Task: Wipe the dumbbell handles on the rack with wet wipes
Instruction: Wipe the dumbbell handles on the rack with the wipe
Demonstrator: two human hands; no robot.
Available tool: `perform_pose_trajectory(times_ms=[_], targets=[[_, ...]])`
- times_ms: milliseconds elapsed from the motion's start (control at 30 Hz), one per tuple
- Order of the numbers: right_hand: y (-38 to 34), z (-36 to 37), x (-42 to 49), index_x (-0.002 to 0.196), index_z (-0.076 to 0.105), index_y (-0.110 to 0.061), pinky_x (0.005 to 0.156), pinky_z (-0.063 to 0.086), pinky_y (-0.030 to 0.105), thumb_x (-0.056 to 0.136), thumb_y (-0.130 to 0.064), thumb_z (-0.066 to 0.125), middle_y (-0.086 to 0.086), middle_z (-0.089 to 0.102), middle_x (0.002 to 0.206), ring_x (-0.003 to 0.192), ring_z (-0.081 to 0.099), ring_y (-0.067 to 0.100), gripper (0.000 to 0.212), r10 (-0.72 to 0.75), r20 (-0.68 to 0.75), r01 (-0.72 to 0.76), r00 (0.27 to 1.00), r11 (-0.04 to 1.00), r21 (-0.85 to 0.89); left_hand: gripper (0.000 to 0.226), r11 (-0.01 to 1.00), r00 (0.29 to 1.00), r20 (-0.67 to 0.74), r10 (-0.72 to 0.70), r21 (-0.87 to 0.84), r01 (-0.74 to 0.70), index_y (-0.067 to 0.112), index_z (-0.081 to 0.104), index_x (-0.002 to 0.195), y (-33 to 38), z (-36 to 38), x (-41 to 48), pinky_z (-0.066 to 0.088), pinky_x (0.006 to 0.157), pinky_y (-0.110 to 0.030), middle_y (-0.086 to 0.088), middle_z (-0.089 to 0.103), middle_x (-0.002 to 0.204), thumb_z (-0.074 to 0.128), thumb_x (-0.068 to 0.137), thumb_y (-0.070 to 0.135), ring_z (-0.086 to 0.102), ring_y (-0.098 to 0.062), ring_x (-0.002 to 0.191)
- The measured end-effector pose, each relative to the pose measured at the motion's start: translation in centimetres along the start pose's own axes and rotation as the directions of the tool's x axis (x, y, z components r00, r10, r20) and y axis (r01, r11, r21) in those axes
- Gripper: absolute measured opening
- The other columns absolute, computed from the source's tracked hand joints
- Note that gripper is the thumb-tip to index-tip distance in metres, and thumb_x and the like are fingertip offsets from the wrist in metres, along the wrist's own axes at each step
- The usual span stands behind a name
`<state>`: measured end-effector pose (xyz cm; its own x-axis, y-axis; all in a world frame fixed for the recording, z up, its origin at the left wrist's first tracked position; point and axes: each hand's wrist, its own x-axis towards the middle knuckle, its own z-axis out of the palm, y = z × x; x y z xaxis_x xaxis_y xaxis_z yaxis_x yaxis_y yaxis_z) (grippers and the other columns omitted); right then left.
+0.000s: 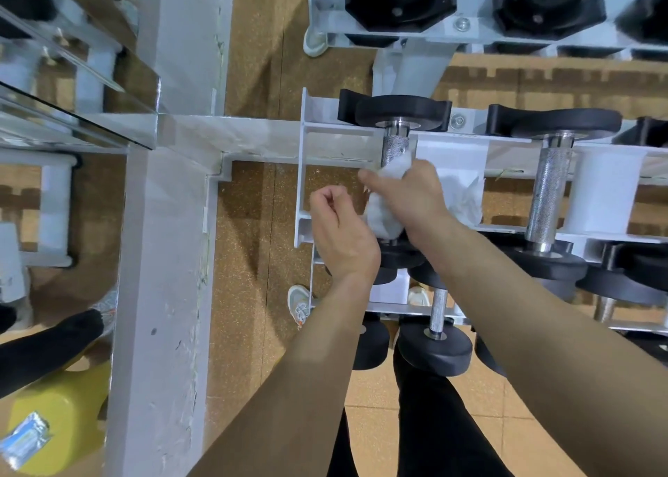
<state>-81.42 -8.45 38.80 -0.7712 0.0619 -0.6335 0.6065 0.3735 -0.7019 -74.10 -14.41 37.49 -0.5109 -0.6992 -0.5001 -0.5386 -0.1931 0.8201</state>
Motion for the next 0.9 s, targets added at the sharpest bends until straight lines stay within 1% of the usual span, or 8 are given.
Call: perform_pose_trajectory(times_ms=[67,167,333,433,533,633,767,900], targets=[[-1.4,0.5,1.4,0.077,0.058,-0.016,0.067,0.055,0.035,0.079,-0.03,0.086,0.003,0.065,0.076,0.07,0.064,0.02,0.031,0.049,-0.042,-0.042,0.998,0.988,0.15,0.018,1.0,1.0,0.003,-0.005,0.007,0.005,0.02,0.055,0.099,0.1,-0.1,-0.1,0.041,0.075,-0.028,0.003,0.062,0.094,0.041,0.105,0.028,0.056,-0.014,0.086],[-2.2,0.8,2.3,0.078,0.059,-0.015,0.061,0.048,0.026,0.082,-0.027,0.084,-0.004,0.059,0.067,0.063,0.058,0.014,0.027,0.064,-0.047,-0.045,0.997,0.947,0.319,0.018,1.0,1.0,0.009,-0.015,0.016,0.014,0.022,0.055,0.097,0.1,-0.1,-0.2,0.041,0.075,-0.027,0.004,0.062,0.094,0.04,0.105,0.029,0.055,-0.012,0.085],[1.6,0.0,0.4,0.077,0.064,-0.004,0.064,0.048,0.033,0.086,-0.027,0.078,0.007,0.062,0.068,0.063,0.059,0.02,0.029,-0.043,0.143,0.026,0.989,0.992,0.122,0.018,1.0,1.0,0.003,0.01,0.015,-0.01,0.02,0.056,0.096,0.0,-0.1,-0.1,0.042,0.076,-0.025,0.005,0.062,0.092,0.042,0.104,0.029,0.056,-0.009,0.084],[2.3,-1.1,0.0,0.079,0.071,-0.011,0.071,0.054,0.039,0.086,-0.019,0.078,0.012,0.068,0.072,0.069,0.063,0.022,0.013,-0.091,0.279,0.07,0.956,0.994,0.084,0.019,1.0,1.0,0.009,0.007,0.011,-0.007,0.019,0.056,0.096,0.2,-0.1,-0.3,0.039,0.069,-0.018,0.004,0.062,0.091,0.042,0.105,0.029,0.053,-0.001,0.076],[1.2,-0.6,0.8,0.079,0.073,-0.01,0.075,0.06,0.047,0.077,-0.02,0.085,0.015,0.072,0.076,0.07,0.068,0.024,0.016,-0.028,0.168,0.011,0.985,0.994,0.105,0.018,1.0,1.0,0.006,0.011,0.001,-0.011,0.02,0.056,0.095,0.0,0.0,-0.2,0.039,0.072,-0.024,0.005,0.061,0.091,0.042,0.104,0.028,0.055,-0.009,0.082],[-1.1,0.2,1.8,0.08,0.066,-0.009,0.062,0.055,0.032,0.075,-0.019,0.088,0.005,0.067,0.067,0.059,0.064,0.018,0.024,0.105,0.027,-0.108,0.994,0.954,0.28,0.016,1.0,1.0,0.004,0.007,0.029,-0.007,0.023,0.055,0.093,0.0,0.0,-0.1,0.038,0.07,-0.026,0.007,0.06,0.089,0.043,0.103,0.026,0.054,-0.009,0.08],[-2.2,0.6,2.3,0.068,0.063,-0.009,0.045,0.04,0.015,0.078,-0.012,0.084,-0.003,0.058,0.049,0.04,0.053,0.01,0.024,0.15,-0.006,-0.136,0.989,0.913,0.383,0.016,0.999,1.0,-0.003,-0.002,0.037,0.002,0.025,0.054,0.092,0.1,0.0,-0.2,0.043,0.074,-0.032,0.008,0.059,0.087,0.043,0.102,0.027,0.054,-0.011,0.08],[-1.9,0.9,2.6,0.075,0.069,-0.011,0.058,0.044,0.022,0.077,-0.019,0.083,-0.004,0.062,0.061,0.057,0.058,0.013,0.017,0.062,-0.12,-0.023,0.991,0.953,0.303,0.015,1.0,1.0,-0.018,0.004,0.027,-0.003,0.024,0.056,0.092,-0.1,0.1,-0.1,0.045,0.081,-0.036,0.009,0.059,0.087,0.043,0.101,0.026,0.055,-0.014,0.082]])
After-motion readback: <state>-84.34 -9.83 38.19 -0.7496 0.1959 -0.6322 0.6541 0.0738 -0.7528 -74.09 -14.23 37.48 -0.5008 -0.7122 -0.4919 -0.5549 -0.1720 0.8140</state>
